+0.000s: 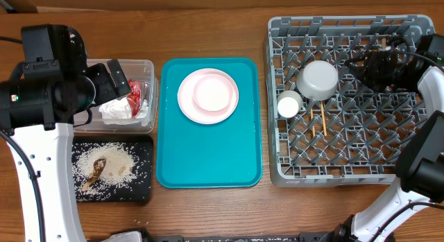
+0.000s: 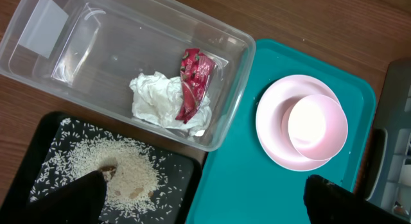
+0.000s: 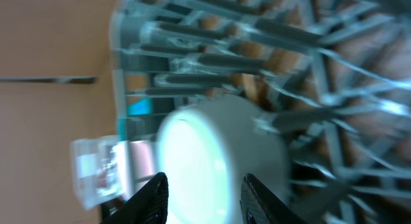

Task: Sort waste into correct bins and load items into the dishwasher
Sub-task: 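Lower grey bowl into dish rack and open right gripper, then move right gripper back left to pink plate on teal tray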

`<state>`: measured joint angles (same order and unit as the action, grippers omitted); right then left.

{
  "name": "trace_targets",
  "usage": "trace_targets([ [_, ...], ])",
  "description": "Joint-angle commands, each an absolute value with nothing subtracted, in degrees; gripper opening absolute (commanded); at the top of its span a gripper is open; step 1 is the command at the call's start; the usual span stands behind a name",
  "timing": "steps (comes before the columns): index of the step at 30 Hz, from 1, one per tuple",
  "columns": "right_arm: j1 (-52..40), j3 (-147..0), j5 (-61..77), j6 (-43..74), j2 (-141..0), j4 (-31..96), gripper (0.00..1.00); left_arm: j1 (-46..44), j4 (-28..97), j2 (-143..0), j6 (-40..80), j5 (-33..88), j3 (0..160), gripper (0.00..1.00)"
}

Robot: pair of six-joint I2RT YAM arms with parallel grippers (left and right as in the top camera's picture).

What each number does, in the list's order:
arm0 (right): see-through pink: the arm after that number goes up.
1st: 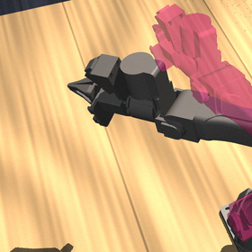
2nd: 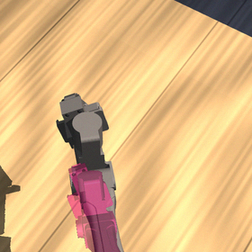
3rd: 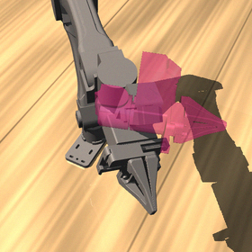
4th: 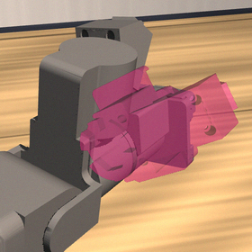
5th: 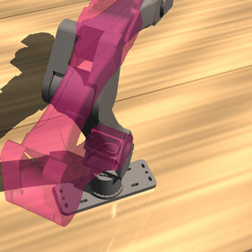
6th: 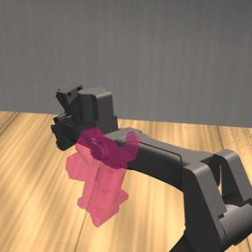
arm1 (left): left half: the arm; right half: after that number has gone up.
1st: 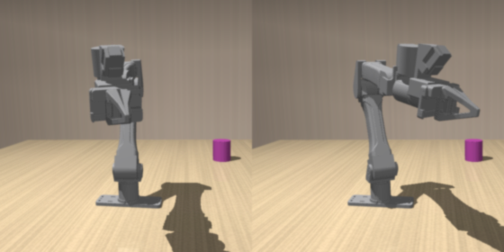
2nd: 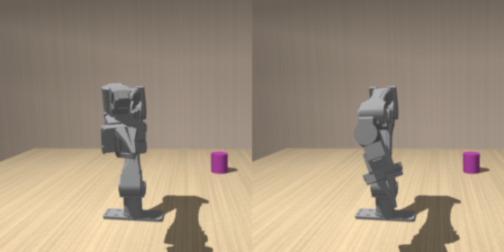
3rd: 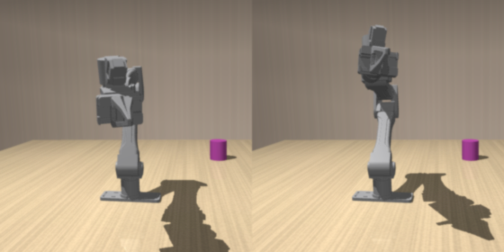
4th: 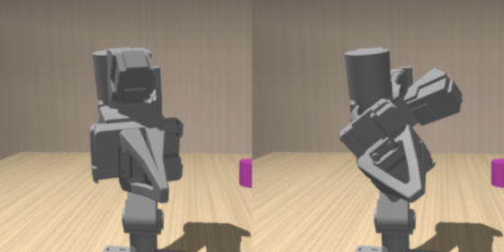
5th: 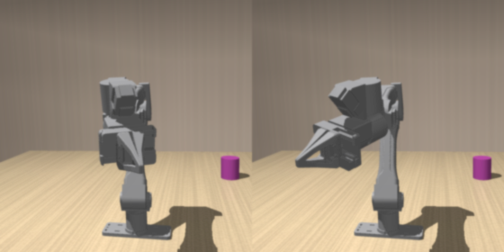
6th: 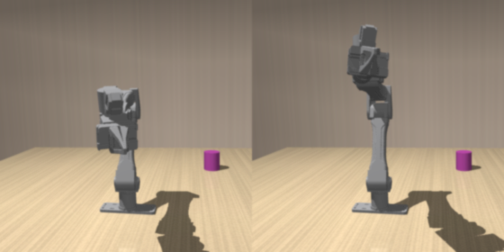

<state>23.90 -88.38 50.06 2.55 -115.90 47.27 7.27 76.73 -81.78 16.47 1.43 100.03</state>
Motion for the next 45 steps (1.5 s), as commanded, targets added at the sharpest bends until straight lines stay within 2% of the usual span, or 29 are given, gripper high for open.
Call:
trace_targets([
  [1,23.0,-88.9,41.1,3.2,-115.2,48.0,0.39,7.5,76.7,-82.1,16.3,1.0,100.6,1.00],
  [10,19.6,-89.0,41.2,3.2,-108.4,49.4,0.38,7.5,76.7,-82.1,16.3,1.0,100.6,1.00],
  [14,15.9,-89.0,41.1,3.2,-104.4,51.5,0.33,7.5,76.7,-82.1,16.3,1.0,100.6,1.00],
  [19,5.4,-89.0,37.4,3.2,-101.7,51.8,0.33,7.5,76.7,-82.1,16.3,1.0,100.6,1.00],
  [30,-26.5,-89.0,12.1,3.3,-102.7,46.4,0.34,7.5,76.7,-82.1,16.3,1.0,100.6,1.00],
  [33,-33.1,-88.9,7.2,3.3,-103.4,44.4,0.39,7.5,76.7,-82.1,16.3,1.0,100.6,1.00],
  [39,-41.4,-88.8,-1.1,3.2,-106.0,39.7,0.42,7.5,76.7,-82.1,16.3,1.0,100.6,1.00],
  [45,-43.0,-88.8,-5.5,3.2,-109.4,36.3,0.43,7.5,76.7,-82.1,16.3,1.0,100.6,1.00],
])
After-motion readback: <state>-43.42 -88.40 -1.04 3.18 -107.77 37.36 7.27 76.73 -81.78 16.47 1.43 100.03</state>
